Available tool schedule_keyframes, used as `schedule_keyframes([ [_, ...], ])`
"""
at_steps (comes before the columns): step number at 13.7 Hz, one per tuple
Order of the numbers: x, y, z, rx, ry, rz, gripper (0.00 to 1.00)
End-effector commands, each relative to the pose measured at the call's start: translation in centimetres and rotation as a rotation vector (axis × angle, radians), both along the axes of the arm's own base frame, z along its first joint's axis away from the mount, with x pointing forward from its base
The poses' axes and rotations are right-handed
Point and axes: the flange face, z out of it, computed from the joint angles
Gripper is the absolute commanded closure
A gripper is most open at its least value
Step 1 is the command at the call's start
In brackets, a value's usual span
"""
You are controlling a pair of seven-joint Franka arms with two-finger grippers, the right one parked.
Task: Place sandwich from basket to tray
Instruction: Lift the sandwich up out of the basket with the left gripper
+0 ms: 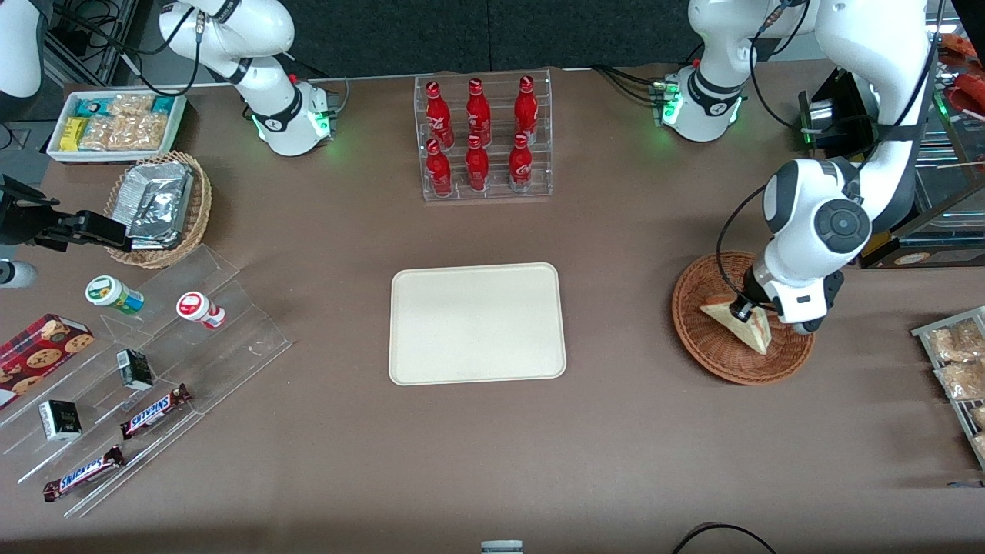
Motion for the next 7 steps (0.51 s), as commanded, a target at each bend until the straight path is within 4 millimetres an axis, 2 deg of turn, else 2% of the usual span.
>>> schedule_keyframes([
  [1,0.5,-4.0,4.8,0.061,0.032,-0.067,1.00],
  [4,0.8,-9.7,9.4,0.076,0.040,-0.148,1.00],
  [6,0.3,-13.1,11.1,0.074,0.035,-0.199,1.00],
  [7,0.1,-14.9,11.2,0.072,0.028,-0.227,1.00],
])
